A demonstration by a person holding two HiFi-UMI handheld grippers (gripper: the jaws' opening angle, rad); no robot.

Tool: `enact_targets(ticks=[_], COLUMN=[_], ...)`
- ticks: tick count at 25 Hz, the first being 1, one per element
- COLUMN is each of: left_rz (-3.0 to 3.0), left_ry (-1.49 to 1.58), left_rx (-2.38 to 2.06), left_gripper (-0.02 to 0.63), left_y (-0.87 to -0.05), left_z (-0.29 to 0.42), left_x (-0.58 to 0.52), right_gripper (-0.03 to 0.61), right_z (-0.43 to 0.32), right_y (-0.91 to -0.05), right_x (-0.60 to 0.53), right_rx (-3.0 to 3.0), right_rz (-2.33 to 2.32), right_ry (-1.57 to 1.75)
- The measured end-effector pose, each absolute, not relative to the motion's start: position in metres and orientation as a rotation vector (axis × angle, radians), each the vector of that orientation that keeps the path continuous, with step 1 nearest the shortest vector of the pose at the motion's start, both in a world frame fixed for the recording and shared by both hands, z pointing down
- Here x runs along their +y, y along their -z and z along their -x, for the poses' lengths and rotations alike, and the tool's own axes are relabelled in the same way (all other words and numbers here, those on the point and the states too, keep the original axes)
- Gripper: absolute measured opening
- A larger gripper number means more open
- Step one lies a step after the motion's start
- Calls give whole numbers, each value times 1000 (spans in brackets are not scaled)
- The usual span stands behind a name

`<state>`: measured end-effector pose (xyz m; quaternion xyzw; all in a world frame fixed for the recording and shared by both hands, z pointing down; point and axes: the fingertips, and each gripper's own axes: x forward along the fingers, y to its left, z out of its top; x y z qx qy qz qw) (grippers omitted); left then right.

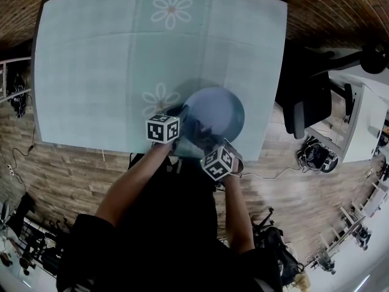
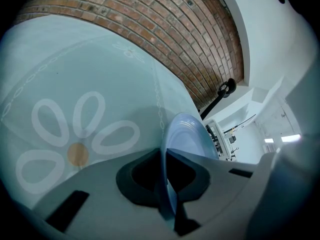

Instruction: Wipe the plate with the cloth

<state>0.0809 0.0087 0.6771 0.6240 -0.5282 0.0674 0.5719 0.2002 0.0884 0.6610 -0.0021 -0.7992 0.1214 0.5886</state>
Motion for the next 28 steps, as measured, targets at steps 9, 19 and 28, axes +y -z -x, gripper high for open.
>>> enact_targets(ticks=[9,19,28], left_rz=[-1447,-1479,-1519], left_ry=[-141,-178,-210], left_rx=[-1246,-1240,-1211], left_gripper=[44,43,43], left_y=[-676,-675,-674], left_z=[-82,-82,-83], left_x=[8,9,9], right_gripper=[60,60,60], right_z=[-159,-154,-143], right_y=[-666,-669,-669], right_x=[89,89,58], right_rx=[-1875,-1846,-1843], right_rz=[81,91,114], right_ry=[-122,-109,-107])
